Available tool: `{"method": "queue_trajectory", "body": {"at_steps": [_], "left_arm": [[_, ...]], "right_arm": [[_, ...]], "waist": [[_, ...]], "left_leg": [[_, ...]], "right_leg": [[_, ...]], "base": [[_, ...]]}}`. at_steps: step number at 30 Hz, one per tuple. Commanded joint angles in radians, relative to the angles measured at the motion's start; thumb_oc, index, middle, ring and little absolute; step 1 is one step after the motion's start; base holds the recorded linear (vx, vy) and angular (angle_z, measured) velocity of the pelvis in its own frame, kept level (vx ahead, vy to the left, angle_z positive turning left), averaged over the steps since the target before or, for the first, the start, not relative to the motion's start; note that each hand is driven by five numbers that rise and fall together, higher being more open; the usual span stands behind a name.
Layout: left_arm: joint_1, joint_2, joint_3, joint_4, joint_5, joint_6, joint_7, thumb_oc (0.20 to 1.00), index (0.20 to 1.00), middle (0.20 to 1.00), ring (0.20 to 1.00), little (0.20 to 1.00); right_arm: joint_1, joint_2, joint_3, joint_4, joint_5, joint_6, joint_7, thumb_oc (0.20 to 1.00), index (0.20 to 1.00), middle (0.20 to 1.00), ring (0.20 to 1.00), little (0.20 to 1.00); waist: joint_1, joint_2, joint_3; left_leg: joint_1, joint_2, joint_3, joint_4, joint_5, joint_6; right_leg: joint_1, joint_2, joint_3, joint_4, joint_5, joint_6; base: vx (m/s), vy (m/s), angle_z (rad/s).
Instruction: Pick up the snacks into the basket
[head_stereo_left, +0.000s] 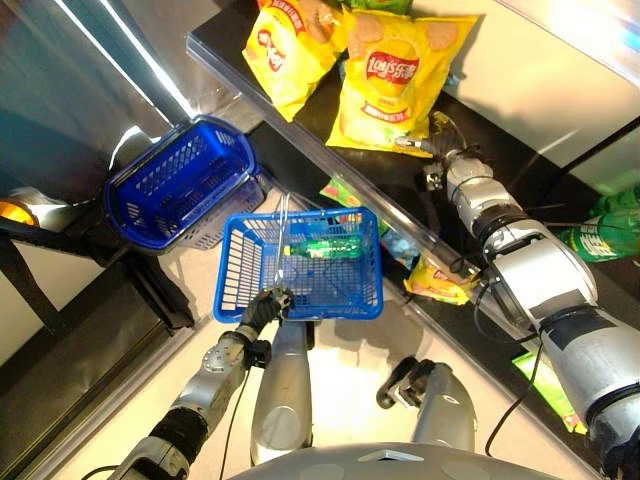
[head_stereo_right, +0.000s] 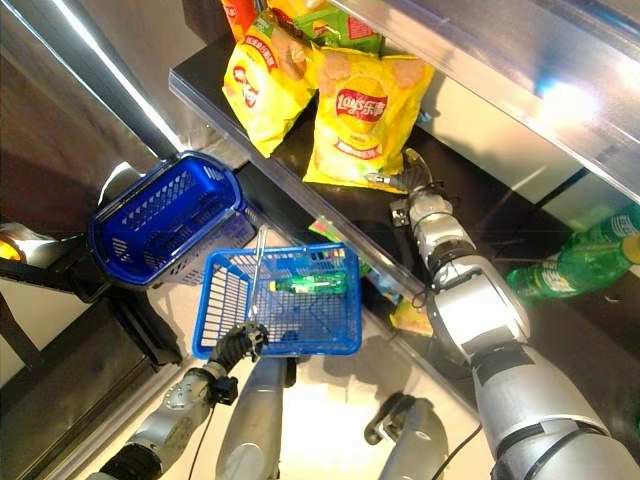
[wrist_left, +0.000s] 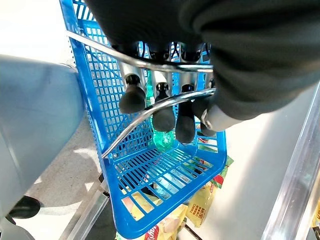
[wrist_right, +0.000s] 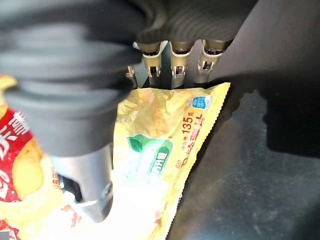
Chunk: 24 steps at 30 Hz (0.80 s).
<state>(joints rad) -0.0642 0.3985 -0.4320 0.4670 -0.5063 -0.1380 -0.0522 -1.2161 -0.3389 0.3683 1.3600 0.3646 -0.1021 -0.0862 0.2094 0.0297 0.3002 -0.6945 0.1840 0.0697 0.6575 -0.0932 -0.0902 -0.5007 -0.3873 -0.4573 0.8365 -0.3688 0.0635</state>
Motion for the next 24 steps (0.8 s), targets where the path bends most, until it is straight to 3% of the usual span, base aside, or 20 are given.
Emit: {"method": "queue_trajectory", "body": {"at_steps": [1, 10, 11, 12, 13, 24], "left_arm": [[0.021, 0.05, -0.045, -0.162, -0.037, -0.053, -0.04, 0.2, 0.2, 0.2, 0.2, 0.2], [0.017, 0.066, -0.041, -0.22, -0.053, -0.052, -0.023, 0.2, 0.2, 0.2, 0.2, 0.2], [0.017, 0.066, -0.041, -0.221, -0.053, -0.052, -0.023, 0.2, 0.2, 0.2, 0.2, 0.2], [0.016, 0.068, -0.041, -0.226, -0.056, -0.048, -0.021, 0.2, 0.2, 0.2, 0.2, 0.2], [0.017, 0.069, -0.038, -0.229, -0.054, -0.047, -0.018, 0.2, 0.2, 0.2, 0.2, 0.2], [0.011, 0.065, -0.027, -0.218, -0.058, -0.048, 0.012, 0.2, 0.2, 0.2, 0.2, 0.2]], "right_arm": [[-0.068, -0.014, 0.008, 0.051, -0.02, -0.001, 0.003, 1.0, 1.0, 1.0, 1.0, 1.0], [-0.13, -0.023, 0.071, 0.12, -0.243, 0.036, -0.066, 1.0, 1.0, 1.0, 1.0, 1.0], [-0.13, -0.023, 0.07, 0.12, -0.244, 0.036, -0.066, 0.896, 0.896, 0.896, 0.896, 0.896], [-0.133, -0.019, 0.09, 0.122, -0.29, 0.041, -0.077, 0.401, 0.401, 0.401, 0.401, 0.401], [-0.135, -0.014, 0.096, 0.12, -0.302, 0.046, -0.077, 0.2, 0.2, 0.2, 0.2, 0.2], [-0.104, 0.041, 0.067, 0.094, -0.312, 0.05, -0.105, 0.2, 0.2, 0.2, 0.2, 0.2]], "waist": [[0.058, 0.035, -0.03], [0.068, 0.043, -0.017], [0.067, 0.043, -0.017], [0.067, 0.044, -0.015], [0.066, 0.045, -0.014], [0.043, 0.039, -0.015]], "left_leg": [[-0.033, 0.005, -0.008, 0.055, -0.049, 0.027], [-0.065, -0.009, -0.017, 0.071, -0.05, 0.036], [-0.065, -0.009, -0.017, 0.071, -0.05, 0.036], [-0.068, -0.011, -0.017, 0.073, -0.049, 0.037], [-0.07, -0.013, -0.017, 0.075, -0.05, 0.038], [-0.081, -0.012, -0.007, 0.1, -0.065, 0.043]], "right_leg": [[-0.077, -0.002, 0.036, -0.089, 0.178, 0.078], [-0.101, -0.015, 0.033, -0.068, 0.176, 0.079], [-0.101, -0.015, 0.033, -0.068, 0.176, 0.079], [-0.105, -0.017, 0.033, -0.065, 0.176, 0.079], [-0.108, -0.018, 0.035, -0.062, 0.175, 0.079], [-0.127, -0.025, 0.051, -0.041, 0.173, 0.075]], "base": [[0.0, 0.015, 0.04], [0.0, 0.013, 0.05], [-0.01, 0.019, 0.05], [0.0, 0.018, 0.05], [0.0, 0.025, 0.06], [0.0, 0.019, 0.01]]}}
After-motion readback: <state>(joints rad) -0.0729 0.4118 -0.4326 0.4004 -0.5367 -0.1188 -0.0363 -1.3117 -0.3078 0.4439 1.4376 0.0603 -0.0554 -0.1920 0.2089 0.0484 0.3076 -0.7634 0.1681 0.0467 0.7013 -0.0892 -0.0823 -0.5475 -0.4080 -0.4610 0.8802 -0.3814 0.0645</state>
